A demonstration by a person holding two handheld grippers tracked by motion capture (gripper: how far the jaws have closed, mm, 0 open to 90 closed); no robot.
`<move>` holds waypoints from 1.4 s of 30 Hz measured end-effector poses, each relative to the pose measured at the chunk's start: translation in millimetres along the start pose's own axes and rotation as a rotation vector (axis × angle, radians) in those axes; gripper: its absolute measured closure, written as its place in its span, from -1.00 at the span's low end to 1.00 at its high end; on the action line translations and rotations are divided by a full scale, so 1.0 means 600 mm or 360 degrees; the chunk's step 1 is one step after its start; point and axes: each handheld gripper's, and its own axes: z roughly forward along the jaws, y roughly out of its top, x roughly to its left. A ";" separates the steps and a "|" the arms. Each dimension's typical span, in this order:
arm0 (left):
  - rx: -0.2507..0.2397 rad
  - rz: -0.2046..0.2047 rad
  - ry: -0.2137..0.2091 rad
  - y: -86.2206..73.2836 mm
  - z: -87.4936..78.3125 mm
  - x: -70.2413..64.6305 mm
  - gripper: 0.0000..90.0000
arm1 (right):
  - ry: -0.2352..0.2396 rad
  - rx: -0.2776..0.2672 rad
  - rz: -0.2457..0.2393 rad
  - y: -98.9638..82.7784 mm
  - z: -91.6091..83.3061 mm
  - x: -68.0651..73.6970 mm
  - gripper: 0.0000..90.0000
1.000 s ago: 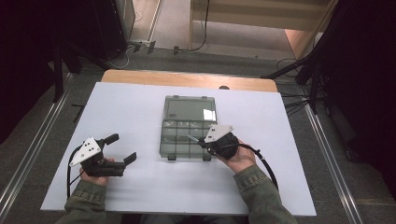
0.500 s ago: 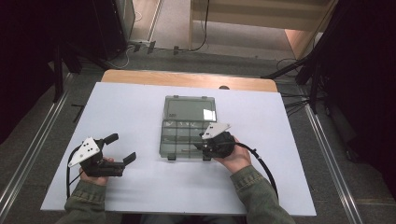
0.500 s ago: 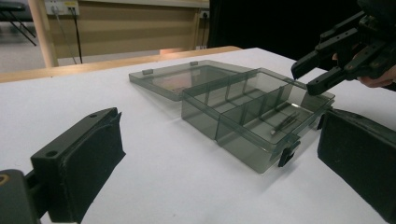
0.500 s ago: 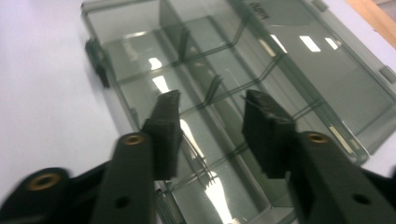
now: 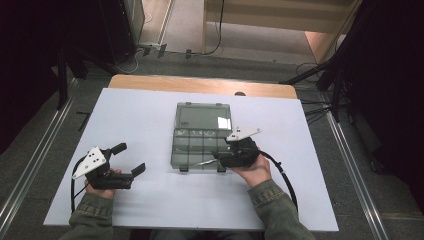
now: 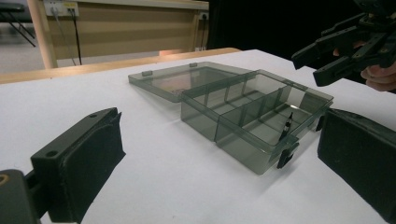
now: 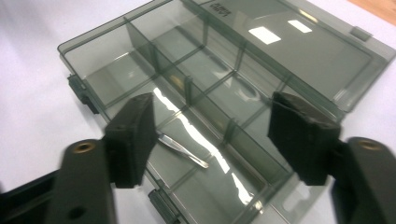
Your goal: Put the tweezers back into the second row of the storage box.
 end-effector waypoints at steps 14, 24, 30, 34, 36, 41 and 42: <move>-0.0016 -0.0011 -0.0003 0.001 0.002 0.000 -1.00 | 0.0051 -0.0027 0.0026 -0.003 -0.019 0.011 -0.90; -0.0021 -0.0014 -0.0005 0.002 0.001 0.001 -1.00 | -0.0020 -0.0051 0.0068 -0.018 -0.038 0.012 -1.00; -0.0026 -0.0015 -0.0006 0.002 0.001 0.001 -1.00 | -0.0058 -0.0146 0.0117 -0.033 -0.062 0.008 -1.00; -0.0027 -0.0014 -0.0008 0.002 0.001 0.001 -1.00 | -0.0092 -0.0245 0.0177 -0.045 -0.072 0.002 -1.00; -0.0029 -0.0016 -0.0008 0.002 0.001 0.001 -1.00 | -0.0108 -0.0240 0.0200 -0.050 -0.076 -0.003 -1.00; -0.0031 -0.0016 -0.0011 0.002 0.001 0.001 -1.00 | -0.0151 -0.0326 0.0213 -0.063 -0.087 0.000 -1.00; -0.0031 -0.0016 -0.0011 0.002 0.001 0.001 -1.00 | -0.0151 -0.0326 0.0213 -0.063 -0.087 0.000 -1.00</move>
